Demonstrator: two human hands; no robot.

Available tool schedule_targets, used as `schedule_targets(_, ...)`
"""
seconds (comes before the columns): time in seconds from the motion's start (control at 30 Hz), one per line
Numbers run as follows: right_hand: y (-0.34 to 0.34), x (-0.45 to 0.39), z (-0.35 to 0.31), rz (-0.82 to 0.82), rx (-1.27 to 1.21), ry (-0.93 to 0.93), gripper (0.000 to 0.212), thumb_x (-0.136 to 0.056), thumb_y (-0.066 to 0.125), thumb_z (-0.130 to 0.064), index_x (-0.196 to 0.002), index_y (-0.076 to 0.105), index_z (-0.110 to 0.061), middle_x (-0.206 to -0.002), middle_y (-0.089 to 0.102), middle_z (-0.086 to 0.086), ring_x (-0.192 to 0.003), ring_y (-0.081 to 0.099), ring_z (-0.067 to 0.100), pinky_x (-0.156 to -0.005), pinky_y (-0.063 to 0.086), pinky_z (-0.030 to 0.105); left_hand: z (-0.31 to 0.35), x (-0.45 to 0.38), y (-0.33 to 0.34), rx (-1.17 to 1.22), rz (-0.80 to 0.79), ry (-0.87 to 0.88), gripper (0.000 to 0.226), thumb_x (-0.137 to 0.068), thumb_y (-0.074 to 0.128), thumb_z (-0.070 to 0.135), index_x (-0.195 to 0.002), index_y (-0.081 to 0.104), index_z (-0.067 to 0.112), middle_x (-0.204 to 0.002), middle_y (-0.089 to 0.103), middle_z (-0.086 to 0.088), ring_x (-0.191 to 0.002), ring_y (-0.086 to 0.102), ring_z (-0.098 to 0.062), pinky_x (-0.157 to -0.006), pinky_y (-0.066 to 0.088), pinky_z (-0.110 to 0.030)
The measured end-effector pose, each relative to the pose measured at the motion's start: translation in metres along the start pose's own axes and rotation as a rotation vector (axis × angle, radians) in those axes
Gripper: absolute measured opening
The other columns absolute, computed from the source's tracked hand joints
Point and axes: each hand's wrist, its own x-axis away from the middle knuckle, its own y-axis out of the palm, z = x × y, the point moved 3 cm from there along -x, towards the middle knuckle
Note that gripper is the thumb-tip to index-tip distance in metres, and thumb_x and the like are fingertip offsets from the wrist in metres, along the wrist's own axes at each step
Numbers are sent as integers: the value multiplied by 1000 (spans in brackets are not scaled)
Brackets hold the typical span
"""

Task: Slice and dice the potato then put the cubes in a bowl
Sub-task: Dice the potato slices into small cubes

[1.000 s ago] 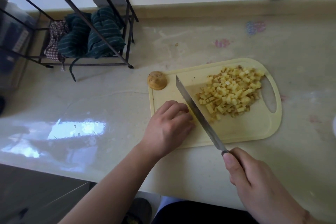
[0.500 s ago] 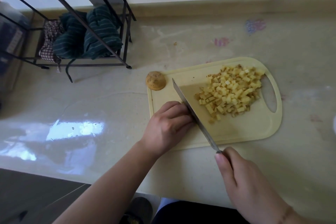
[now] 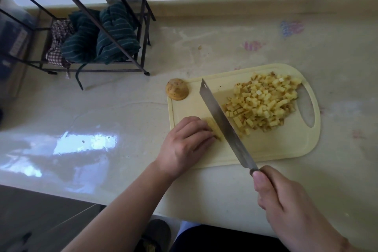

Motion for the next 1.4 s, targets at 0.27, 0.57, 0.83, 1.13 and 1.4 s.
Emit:
schedule_targets(0.27, 7, 7, 2, -62, 39, 13, 59, -72, 10, -83, -79, 40, -33, -71, 58, 4, -51, 49, 14, -52, 37, 28, 0, -3, 3, 4, -50, 46, 6, -89, 77, 4, -91, 77, -1, -97, 71, -14, -93, 67, -35, -84, 56, -40)
schedule_targets(0.57, 19, -5, 0, -65, 48, -27, 39, -89, 21, -59, -71, 38, -28, -67, 57, -17, -56, 51, 9, -54, 37, 21, -2, -1, 5, 23, -70, 19, 7, -87, 79, 0, -93, 77, -2, -98, 73, -14, -94, 68, -34, -85, 57, -40)
schedule_targets(0.83, -5, -15, 14, -38, -25, 8, 34, -88, 28, -63, -75, 49, -40, -63, 59, -2, -51, 52, 12, -50, 38, 26, -3, -5, 0, -41, -31, -71, 3, -87, 81, 5, -90, 80, 6, -97, 72, -7, -88, 64, -29, -80, 54, -35)
schedule_targets(1.13, -14, -14, 28, -127, -352, 164, 56, -77, 37, -71, -74, 45, -16, -56, 36, -1, -48, 28, 16, -44, 24, 26, -2, -37, 19, -40, -34, 2, 18, -95, 61, 5, -92, 79, 4, -93, 74, -7, -80, 64, -27, -70, 56, -34)
schedule_targets(1.4, -61, -4, 15, 26, 295, -54, 51, -80, 26, -73, -75, 48, -28, -51, 53, 0, -47, 52, 11, -48, 43, 32, 17, -22, -15, -20, 206, -186, 29, -77, 46, -6, -87, 69, 8, -95, 65, -5, -87, 62, -26, -70, 53, -38)
